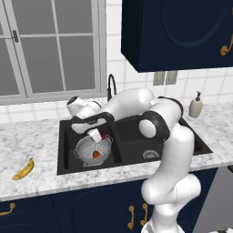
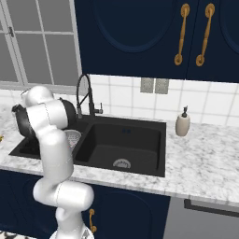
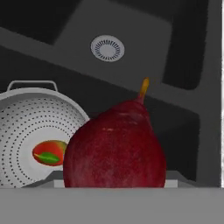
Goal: Put the colander in the sink, put the pear, mango, banana in the colander, and turn on the sink faucet and pour water over the colander.
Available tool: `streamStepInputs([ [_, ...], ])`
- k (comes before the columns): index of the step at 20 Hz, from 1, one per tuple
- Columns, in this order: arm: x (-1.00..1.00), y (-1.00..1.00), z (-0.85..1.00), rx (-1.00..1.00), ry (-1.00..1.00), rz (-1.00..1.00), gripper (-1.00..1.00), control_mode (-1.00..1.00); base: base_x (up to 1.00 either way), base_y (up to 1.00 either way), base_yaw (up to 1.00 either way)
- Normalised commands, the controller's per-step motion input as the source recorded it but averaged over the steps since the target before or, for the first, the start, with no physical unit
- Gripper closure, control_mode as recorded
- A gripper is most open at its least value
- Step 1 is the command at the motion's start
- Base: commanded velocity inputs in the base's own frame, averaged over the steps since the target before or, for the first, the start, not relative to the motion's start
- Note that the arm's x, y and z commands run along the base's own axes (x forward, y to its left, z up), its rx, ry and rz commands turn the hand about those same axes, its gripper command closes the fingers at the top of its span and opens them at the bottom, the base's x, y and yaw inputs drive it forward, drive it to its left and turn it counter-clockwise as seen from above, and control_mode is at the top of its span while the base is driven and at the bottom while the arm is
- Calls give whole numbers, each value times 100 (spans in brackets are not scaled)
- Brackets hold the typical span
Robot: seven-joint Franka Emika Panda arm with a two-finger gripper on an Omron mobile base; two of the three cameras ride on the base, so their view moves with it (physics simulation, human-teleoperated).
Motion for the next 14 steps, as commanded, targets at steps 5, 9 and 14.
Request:
streamStepInputs([
  [5,-13,-18,-58,7,-62,26,100,-100,0,0,0],
  [9,0,-30,-27,23,-52,27,100,-100,0,0,0],
  [14,25,2,-13,17,-3,2,100,-100,0,0,0],
])
